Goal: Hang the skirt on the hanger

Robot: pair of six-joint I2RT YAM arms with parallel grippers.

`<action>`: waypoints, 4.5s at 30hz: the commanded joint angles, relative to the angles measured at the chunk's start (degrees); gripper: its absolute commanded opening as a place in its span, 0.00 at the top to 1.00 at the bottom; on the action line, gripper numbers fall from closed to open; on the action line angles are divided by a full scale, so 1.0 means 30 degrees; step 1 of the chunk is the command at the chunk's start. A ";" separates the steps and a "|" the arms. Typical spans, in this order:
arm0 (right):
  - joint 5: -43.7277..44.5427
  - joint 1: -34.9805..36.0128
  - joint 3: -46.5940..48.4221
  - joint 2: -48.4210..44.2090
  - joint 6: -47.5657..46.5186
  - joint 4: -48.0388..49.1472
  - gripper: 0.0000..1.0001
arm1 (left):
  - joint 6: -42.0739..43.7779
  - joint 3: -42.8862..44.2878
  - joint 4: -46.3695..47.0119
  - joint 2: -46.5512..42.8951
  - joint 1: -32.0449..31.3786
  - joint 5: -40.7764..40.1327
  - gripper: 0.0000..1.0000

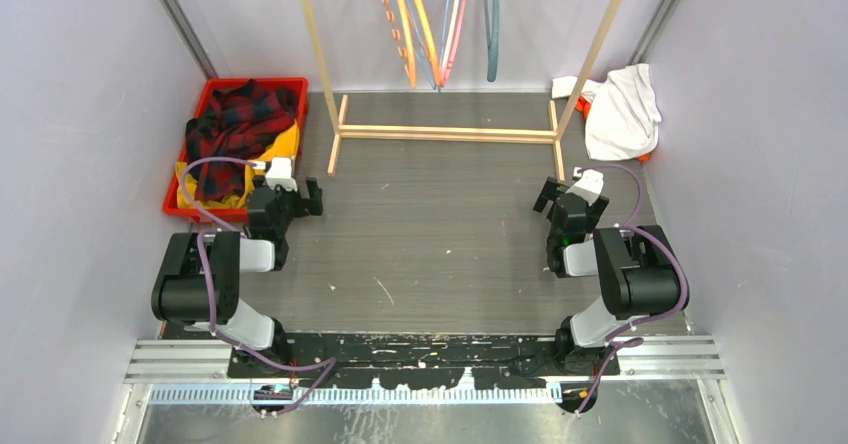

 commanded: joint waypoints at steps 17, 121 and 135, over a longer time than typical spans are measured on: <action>0.0581 0.0557 -0.1112 -0.1490 -0.0514 0.2684 0.00 | 0.0779 -0.0207 -0.0575 -0.1078 -0.0017 0.1653 0.01; -1.3195 0.5003 1.2897 -1.0460 0.8380 -2.4629 0.18 | -0.9103 2.5768 -3.4829 -0.6188 -0.0169 0.1127 1.00; -1.2270 0.5009 1.4617 -1.0948 0.7520 -2.6760 0.18 | -1.2484 2.9593 -3.2556 -0.5801 -0.7526 0.8991 1.00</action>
